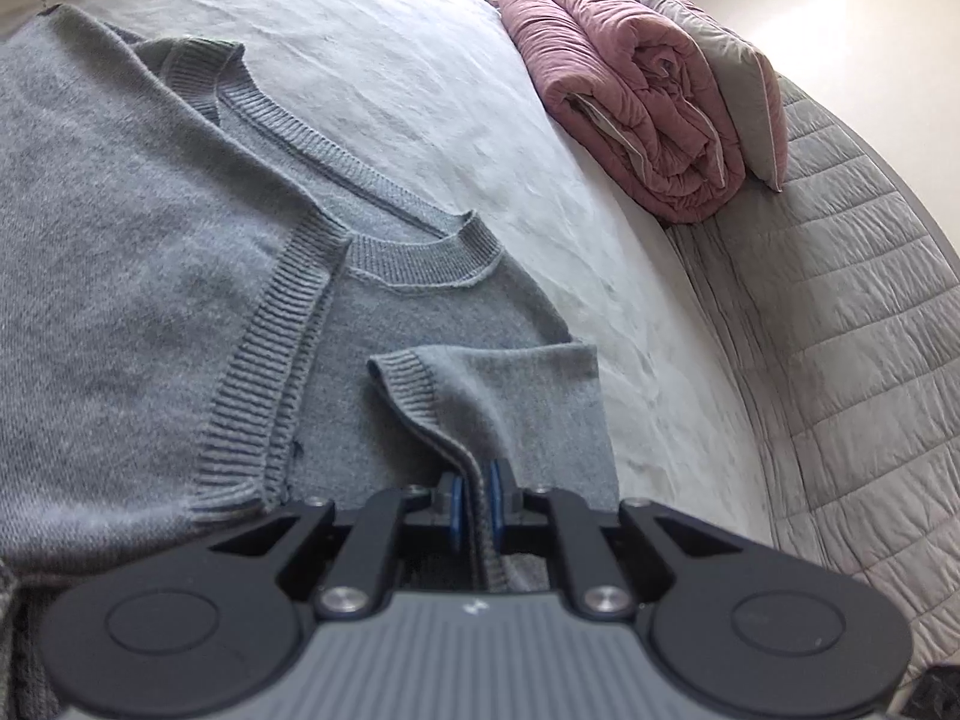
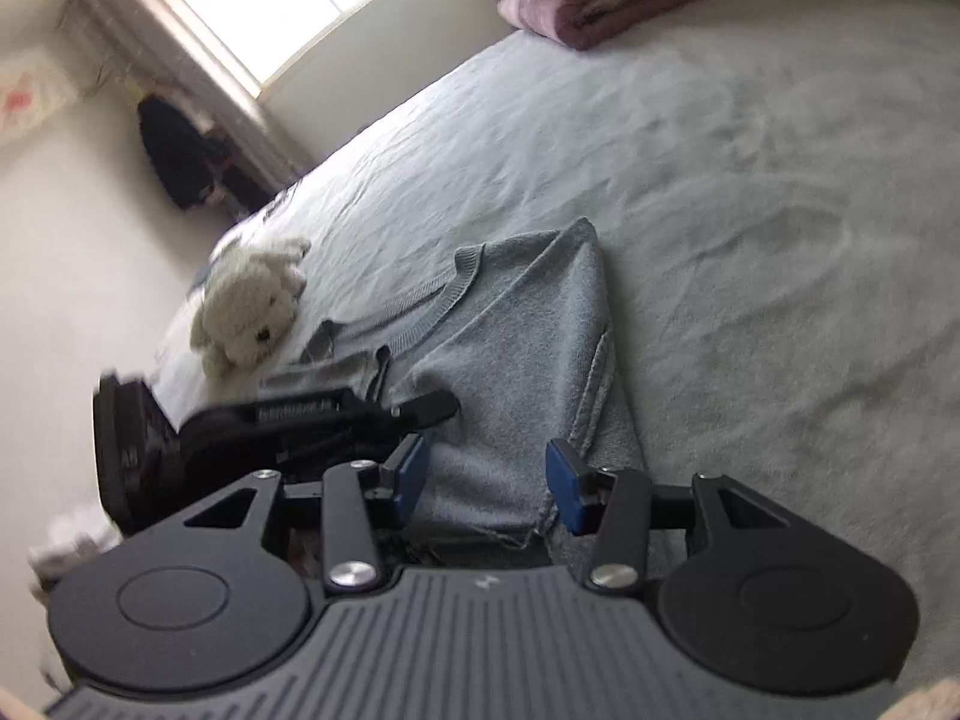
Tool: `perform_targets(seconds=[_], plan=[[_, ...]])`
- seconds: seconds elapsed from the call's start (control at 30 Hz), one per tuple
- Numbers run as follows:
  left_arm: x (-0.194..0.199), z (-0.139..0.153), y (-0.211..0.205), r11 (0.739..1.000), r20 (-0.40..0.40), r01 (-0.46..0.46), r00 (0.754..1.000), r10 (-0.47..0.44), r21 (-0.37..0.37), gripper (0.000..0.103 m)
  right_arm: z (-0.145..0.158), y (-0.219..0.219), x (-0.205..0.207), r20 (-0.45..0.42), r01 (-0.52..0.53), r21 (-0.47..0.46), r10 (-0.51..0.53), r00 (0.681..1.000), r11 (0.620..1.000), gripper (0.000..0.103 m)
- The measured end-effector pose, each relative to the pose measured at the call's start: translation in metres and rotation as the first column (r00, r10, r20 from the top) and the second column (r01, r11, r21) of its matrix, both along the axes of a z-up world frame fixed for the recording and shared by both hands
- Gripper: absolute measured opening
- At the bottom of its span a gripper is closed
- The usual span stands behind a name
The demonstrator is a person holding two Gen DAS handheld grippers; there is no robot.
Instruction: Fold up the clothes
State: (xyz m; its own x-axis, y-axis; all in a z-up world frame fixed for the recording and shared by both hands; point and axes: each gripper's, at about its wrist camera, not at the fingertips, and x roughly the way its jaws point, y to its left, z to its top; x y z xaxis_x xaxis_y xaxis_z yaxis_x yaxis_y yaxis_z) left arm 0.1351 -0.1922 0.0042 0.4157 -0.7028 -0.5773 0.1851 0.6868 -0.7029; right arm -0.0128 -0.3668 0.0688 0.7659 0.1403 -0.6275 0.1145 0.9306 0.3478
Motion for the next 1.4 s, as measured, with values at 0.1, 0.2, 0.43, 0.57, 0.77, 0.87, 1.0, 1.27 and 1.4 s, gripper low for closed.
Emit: perform_targets(seconds=[0.1, 0.2, 0.43, 0.57, 0.77, 0.87, 1.0, 1.27, 1.4], plan=[[-0.003, 0.005, -0.004, 0.998, 0.051, -0.002, 0.999, -0.001, 0.062, 0.003, 0.0, 0.032, -0.017, -0.038, -0.137, -0.256, 0.131, 0.991, 0.957, 0.049], [-0.008, 0.012, -0.005, 0.992, 0.114, -0.007, 0.993, -0.007, 0.123, 0.003, -0.004, 0.041, -0.03, -0.077, -0.212, -0.272, 0.198, 0.977, 0.939, 0.049], [-0.003, 0.028, 0.002, 0.99, 0.189, -0.022, 0.982, -0.005, 0.139, 0.002, -0.008, 0.054, -0.068, -0.138, -0.235, -0.398, 0.196, 0.971, 0.887, 0.049], [-0.005, 0.04, 0.007, 0.992, 0.238, -0.039, 0.971, 0.008, 0.123, 0.002, -0.024, 0.062, -0.088, -0.2, -0.259, -0.451, 0.186, 0.962, 0.854, 0.049], [-0.004, 0.052, 0.017, 0.984, 0.28, -0.067, 0.96, 0.019, 0.164, 0.002, -0.03, 0.085, -0.121, -0.204, -0.24, -0.506, 0.156, 0.967, 0.829, 0.049], [0.002, 0.054, 0.02, 0.977, 0.287, -0.071, 0.958, 0.011, 0.199, 0.002, -0.03, 0.096, -0.139, -0.193, -0.223, -0.528, 0.14, 0.971, 0.82, 0.049], [0.005, 0.058, 0.018, 0.97, 0.313, -0.064, 0.95, -0.013, 0.235, 0.002, -0.03, 0.111, -0.162, -0.178, -0.2, -0.556, 0.12, 0.977, 0.807, 0.049], [0.009, 0.073, 0.018, 0.962, 0.339, -0.081, 0.941, -0.012, 0.261, 0.002, -0.029, 0.132, -0.203, -0.097, -0.163, -0.542, 0.131, 0.987, 0.825, 0.044], [0.012, 0.07, 0.014, 0.954, 0.321, -0.07, 0.947, -0.029, 0.292, 0.003, -0.024, 0.148, -0.219, -0.061, -0.189, -0.529, 0.185, 0.981, 0.827, 0.044]])
